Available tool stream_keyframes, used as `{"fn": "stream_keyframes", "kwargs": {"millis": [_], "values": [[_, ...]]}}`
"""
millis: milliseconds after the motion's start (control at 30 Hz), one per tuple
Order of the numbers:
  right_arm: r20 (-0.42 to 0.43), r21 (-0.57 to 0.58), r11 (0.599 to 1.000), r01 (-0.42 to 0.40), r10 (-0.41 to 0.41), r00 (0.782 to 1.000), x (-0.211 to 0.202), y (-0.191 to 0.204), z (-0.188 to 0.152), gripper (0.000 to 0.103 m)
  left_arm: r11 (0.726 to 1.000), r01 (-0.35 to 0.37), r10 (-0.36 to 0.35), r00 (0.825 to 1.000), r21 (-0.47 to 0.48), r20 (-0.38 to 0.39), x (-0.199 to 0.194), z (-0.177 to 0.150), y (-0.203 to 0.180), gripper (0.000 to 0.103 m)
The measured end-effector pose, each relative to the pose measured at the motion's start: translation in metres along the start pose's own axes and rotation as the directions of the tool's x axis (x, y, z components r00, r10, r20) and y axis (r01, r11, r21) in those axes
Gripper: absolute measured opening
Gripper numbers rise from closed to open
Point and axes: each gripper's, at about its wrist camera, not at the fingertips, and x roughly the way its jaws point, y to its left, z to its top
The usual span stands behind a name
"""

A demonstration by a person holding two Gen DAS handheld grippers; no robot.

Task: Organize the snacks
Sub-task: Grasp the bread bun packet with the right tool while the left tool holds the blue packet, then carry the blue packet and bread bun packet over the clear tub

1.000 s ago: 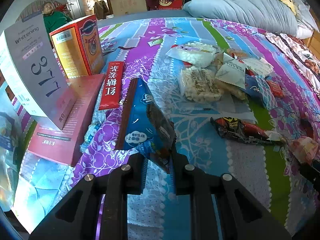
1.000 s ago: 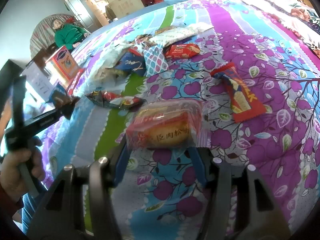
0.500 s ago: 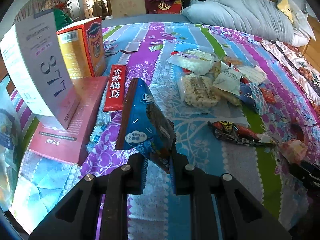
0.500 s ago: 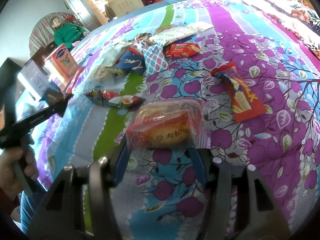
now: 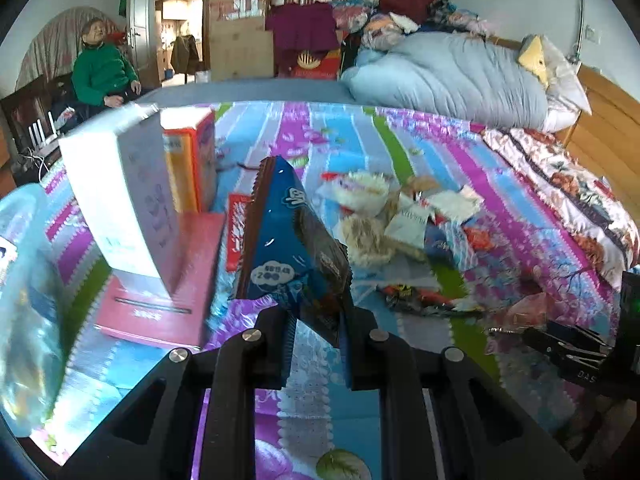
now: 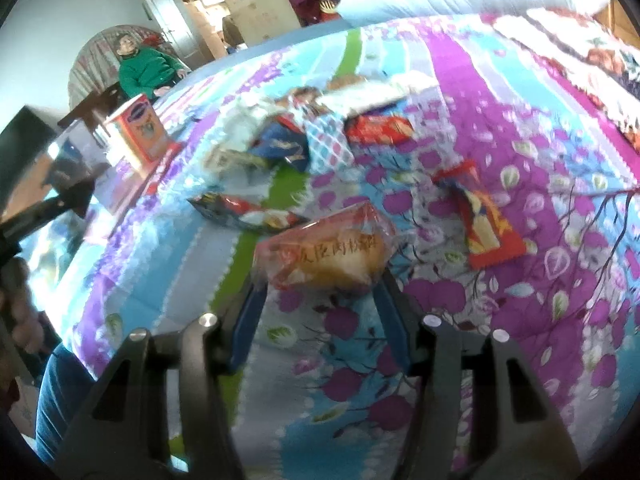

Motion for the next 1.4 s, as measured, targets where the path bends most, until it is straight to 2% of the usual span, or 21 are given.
{"fn": "stream_keyframes", "kwargs": {"millis": [133, 233, 300, 367, 400, 467, 533, 633, 700, 867, 1000, 1067, 1133, 1300, 1333, 1367, 1400], "values": [[0.047, -0.035, 0.999, -0.022, 0.023, 0.999, -0.021, 0.018, 0.012, 0.052, 0.999, -0.005, 0.006, 1.000, -0.033, 0.022, -0.018, 0.006, 0.013, 0.018], [0.061, -0.079, 0.997, -0.025, 0.030, 0.998, -0.029, 0.034, 0.020, 0.037, 0.999, -0.011, 0.012, 0.999, -0.052, 0.033, -0.029, 0.007, 0.022, 0.018], [0.048, -0.104, 0.995, -0.008, 0.013, 0.999, -0.025, 0.042, 0.024, 0.037, 0.998, -0.010, 0.012, 0.999, -0.065, 0.036, -0.033, 0.005, 0.028, 0.018], [0.026, -0.081, 0.997, -0.009, 0.011, 1.000, -0.021, 0.037, 0.025, 0.039, 0.997, -0.012, 0.015, 0.999, -0.082, 0.036, -0.039, 0.002, 0.036, 0.018], [0.016, -0.072, 0.997, -0.014, 0.015, 1.000, -0.020, 0.036, 0.024, 0.043, 0.996, -0.014, 0.017, 0.999, -0.086, 0.036, -0.042, 0.000, 0.038, 0.018], [-0.019, -0.068, 0.998, -0.010, 0.009, 1.000, -0.016, 0.031, 0.019, 0.073, 0.995, -0.015, 0.018, 0.999, -0.098, 0.031, -0.046, -0.003, 0.045, 0.018], [-0.088, -0.089, 0.996, -0.027, 0.020, 0.996, -0.006, 0.031, 0.010, 0.081, 0.994, -0.014, 0.016, 1.000, -0.112, 0.019, -0.048, -0.008, 0.050, 0.018], [-0.187, -0.212, 0.976, -0.040, 0.000, 0.982, 0.013, 0.045, 0.000, 0.082, 0.990, 0.003, -0.002, 1.000, -0.140, 0.009, -0.050, -0.013, 0.057, 0.018], [-0.234, -0.256, 0.966, -0.037, -0.025, 0.972, 0.026, 0.049, -0.002, 0.089, 0.989, 0.009, -0.008, 1.000, -0.148, 0.005, -0.051, -0.016, 0.059, 0.018], [-0.267, -0.328, 0.943, -0.051, -0.041, 0.963, 0.044, 0.059, 0.001, 0.091, 0.987, 0.011, -0.012, 1.000, -0.160, -0.002, -0.051, -0.019, 0.061, 0.018], [-0.321, -0.417, 0.907, -0.065, -0.080, 0.944, 0.058, 0.069, -0.003, 0.096, 0.987, 0.014, -0.016, 1.000, -0.158, -0.011, -0.049, -0.021, 0.059, 0.018], [-0.336, -0.460, 0.886, -0.054, -0.117, 0.934, 0.066, 0.069, -0.008, 0.095, 0.987, 0.016, -0.018, 1.000, -0.158, -0.014, -0.047, -0.021, 0.058, 0.018], [-0.346, -0.458, 0.886, -0.069, -0.106, 0.932, 0.070, 0.065, -0.010, 0.094, 0.987, 0.018, -0.021, 1.000, -0.160, -0.018, -0.046, -0.022, 0.056, 0.018], [-0.319, -0.410, 0.909, -0.077, -0.064, 0.946, 0.065, 0.059, -0.010, 0.075, 0.988, 0.017, -0.019, 1.000, -0.156, -0.015, -0.046, -0.021, 0.053, 0.018], [-0.314, -0.401, 0.913, -0.079, -0.057, 0.948, 0.063, 0.058, -0.010, 0.069, 0.987, 0.016, -0.019, 1.000, -0.157, -0.015, -0.046, -0.021, 0.052, 0.018], [-0.306, -0.393, 0.916, -0.081, -0.048, 0.951, 0.060, 0.057, -0.011, 0.059, 0.987, 0.017, -0.020, 1.000, -0.159, -0.017, -0.046, -0.020, 0.053, 0.018], [-0.298, -0.390, 0.918, -0.076, -0.047, 0.953, 0.059, 0.056, -0.011, 0.058, 0.987, 0.014, -0.017, 1.000, -0.159, -0.016, -0.046, -0.020, 0.053, 0.018]]}}
